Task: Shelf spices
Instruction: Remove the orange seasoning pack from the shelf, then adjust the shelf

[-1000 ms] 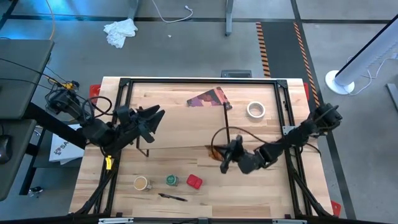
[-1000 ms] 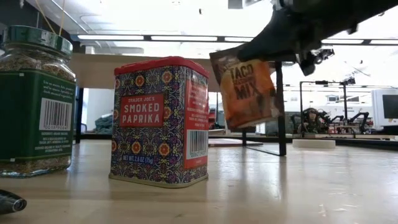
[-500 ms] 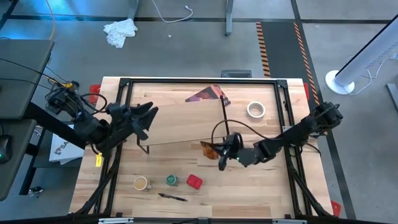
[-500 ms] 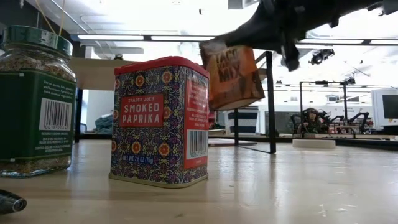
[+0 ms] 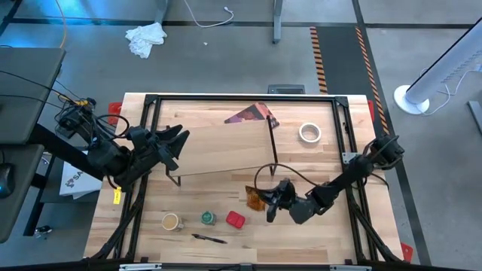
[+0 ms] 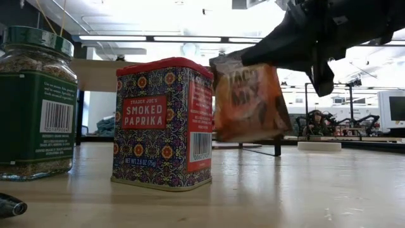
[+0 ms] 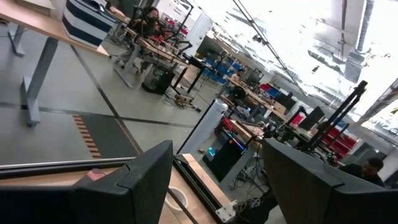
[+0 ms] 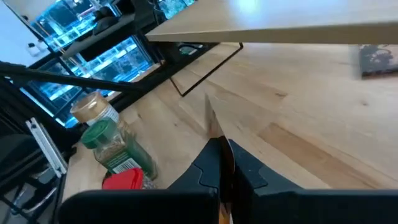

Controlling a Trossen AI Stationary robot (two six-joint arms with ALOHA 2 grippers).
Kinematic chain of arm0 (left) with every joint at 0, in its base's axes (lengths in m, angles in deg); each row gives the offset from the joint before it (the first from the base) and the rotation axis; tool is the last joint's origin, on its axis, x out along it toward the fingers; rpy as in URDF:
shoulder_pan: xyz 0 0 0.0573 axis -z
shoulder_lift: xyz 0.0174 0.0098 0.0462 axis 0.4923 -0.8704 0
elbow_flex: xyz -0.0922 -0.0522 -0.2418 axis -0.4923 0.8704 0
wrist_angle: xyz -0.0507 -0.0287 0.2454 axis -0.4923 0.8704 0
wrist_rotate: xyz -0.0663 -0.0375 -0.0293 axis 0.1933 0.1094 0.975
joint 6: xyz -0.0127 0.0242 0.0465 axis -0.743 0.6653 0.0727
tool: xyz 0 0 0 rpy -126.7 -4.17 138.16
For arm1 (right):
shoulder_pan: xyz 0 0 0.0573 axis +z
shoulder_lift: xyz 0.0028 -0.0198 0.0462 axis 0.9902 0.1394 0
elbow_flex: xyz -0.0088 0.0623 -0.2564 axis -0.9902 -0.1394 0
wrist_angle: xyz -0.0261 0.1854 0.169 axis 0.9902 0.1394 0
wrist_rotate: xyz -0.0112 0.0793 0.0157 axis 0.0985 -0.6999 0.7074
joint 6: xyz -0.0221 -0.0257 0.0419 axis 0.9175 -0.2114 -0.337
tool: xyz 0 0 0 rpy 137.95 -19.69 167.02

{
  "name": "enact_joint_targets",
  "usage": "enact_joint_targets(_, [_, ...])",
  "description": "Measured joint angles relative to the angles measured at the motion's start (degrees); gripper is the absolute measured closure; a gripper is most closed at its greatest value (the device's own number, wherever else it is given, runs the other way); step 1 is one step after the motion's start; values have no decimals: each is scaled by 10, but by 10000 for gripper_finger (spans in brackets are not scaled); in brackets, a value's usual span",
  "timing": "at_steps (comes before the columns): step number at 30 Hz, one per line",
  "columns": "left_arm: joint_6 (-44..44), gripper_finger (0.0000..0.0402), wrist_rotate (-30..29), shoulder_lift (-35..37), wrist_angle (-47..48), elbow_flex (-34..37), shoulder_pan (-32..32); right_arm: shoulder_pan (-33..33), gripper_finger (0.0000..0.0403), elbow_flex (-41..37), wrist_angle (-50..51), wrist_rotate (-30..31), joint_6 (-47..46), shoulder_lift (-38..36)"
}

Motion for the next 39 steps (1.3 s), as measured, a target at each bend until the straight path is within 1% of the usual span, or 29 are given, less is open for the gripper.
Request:
enact_joint_targets(3, [0,159,0,0,0,0,0,0,402,4,-17,-4,62,0])
enact_joint_targets(7, [0,159,0,0,0,0,0,-3,403,23,-16,-57,157,0])
enact_joint_targets(9, [-1,159,0,0,0,0,0,-6,403,32,-11,-83,189,0])
enact_joint_targets(12, [-6,159,0,0,0,0,0,-12,403,37,-10,-103,218,0])
enact_joint_targets(19, [-7,159,0,-1,0,0,0,-29,402,37,-7,-109,227,0])
enact_joint_targets(21, [-6,159,0,-1,0,0,0,-35,395,37,-6,-109,232,0])
enact_joint_targets(31, [-2,159,1,-1,0,0,0,-53,303,37,-5,-107,251,0])
enact_joint_targets(35, [-1,159,1,-1,1,0,0,-53,285,37,-5,-110,251,0])
enact_joint_targets(39, [4,159,1,-1,4,0,0,-53,281,37,-15,-111,251,0])
